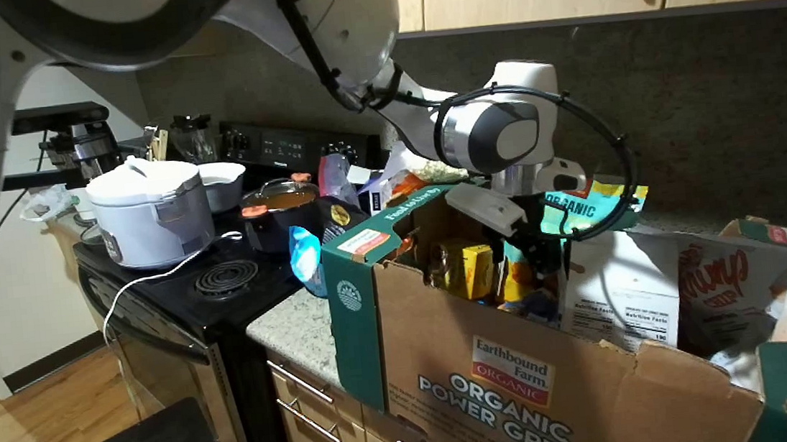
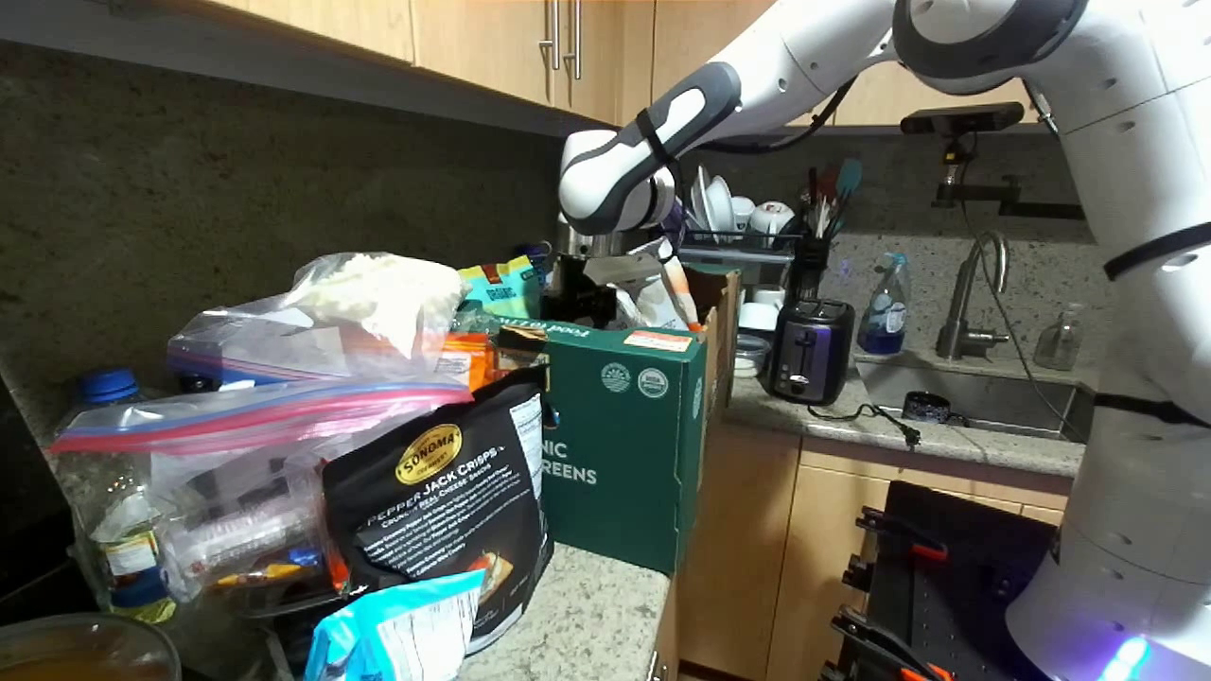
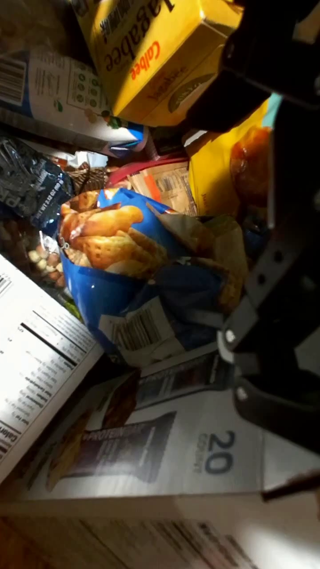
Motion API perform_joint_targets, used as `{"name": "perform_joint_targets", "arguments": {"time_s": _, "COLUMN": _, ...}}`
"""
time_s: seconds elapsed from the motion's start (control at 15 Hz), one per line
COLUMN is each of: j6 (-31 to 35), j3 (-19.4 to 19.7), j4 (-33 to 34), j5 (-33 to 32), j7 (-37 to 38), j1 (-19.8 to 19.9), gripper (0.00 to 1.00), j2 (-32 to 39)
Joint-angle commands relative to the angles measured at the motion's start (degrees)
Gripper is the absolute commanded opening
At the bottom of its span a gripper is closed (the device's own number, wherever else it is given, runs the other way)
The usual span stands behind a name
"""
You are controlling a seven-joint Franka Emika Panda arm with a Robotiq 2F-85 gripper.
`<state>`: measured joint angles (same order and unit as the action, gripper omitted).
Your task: Take the blue wrapper out of the box and put it on the countertop
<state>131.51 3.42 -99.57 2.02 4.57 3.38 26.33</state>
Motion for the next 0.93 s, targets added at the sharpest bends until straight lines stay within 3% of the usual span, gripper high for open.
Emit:
{"name": "perform_joint_targets", "arguments": {"time_s": 0.0, "j6": 3.1, "j3": 0.6, "j4": 1.2, "j5": -0.4, "j7": 0.5, "j1": 0.1, "gripper": 1.00, "j2": 2.6}}
{"name": "perform_joint_targets", "arguments": {"time_s": 0.4, "j6": 7.8, "j3": 1.2, "j4": 2.5, "j5": 0.5, "j7": 2.0, "j1": 0.8, "gripper": 1.00, "j2": 7.8}}
{"name": "perform_joint_targets", "arguments": {"time_s": 0.53, "j6": 9.0, "j3": 1.9, "j4": 3.0, "j5": -0.1, "j7": 3.5, "j1": 0.4, "gripper": 0.74, "j2": 9.0}}
{"name": "perform_joint_targets", "arguments": {"time_s": 0.87, "j6": 9.9, "j3": 4.0, "j4": 3.4, "j5": -2.6, "j7": 7.7, "j1": -1.6, "gripper": 0.35, "j2": 8.2}}
